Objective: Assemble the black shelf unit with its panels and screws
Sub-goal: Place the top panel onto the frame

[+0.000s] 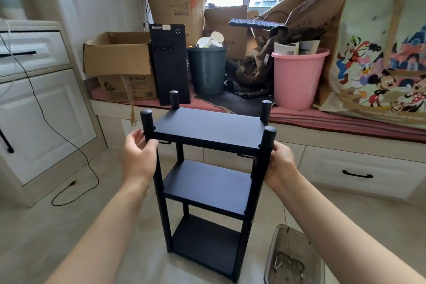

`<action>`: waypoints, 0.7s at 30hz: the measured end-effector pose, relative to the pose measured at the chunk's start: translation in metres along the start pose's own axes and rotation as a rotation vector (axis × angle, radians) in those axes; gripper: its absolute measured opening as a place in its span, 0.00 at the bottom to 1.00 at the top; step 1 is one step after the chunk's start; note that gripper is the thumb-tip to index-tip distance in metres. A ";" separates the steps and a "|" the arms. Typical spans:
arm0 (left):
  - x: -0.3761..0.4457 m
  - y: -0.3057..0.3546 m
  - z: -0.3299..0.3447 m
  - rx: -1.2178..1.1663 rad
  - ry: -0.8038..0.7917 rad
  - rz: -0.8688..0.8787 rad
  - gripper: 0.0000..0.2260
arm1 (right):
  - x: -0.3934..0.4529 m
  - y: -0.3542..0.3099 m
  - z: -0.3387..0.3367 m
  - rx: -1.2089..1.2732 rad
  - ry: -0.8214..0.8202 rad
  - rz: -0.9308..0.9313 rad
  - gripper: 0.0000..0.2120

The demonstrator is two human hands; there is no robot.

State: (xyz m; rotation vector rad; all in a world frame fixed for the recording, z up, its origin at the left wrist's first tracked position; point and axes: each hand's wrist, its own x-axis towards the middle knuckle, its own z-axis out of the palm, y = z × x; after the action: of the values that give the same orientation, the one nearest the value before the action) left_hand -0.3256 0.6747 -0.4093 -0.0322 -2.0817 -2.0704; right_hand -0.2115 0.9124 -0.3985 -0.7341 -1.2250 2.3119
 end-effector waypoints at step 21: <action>-0.071 -0.012 0.046 0.487 -0.534 0.689 0.32 | -0.015 0.027 0.020 -0.005 -0.476 0.112 0.11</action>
State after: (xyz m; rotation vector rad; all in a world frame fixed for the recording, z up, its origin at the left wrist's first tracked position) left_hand -0.2643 0.7291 -0.4324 -1.1480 -2.3226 -1.1957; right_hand -0.2159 0.8771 -0.4083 -0.2591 -1.4122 2.6728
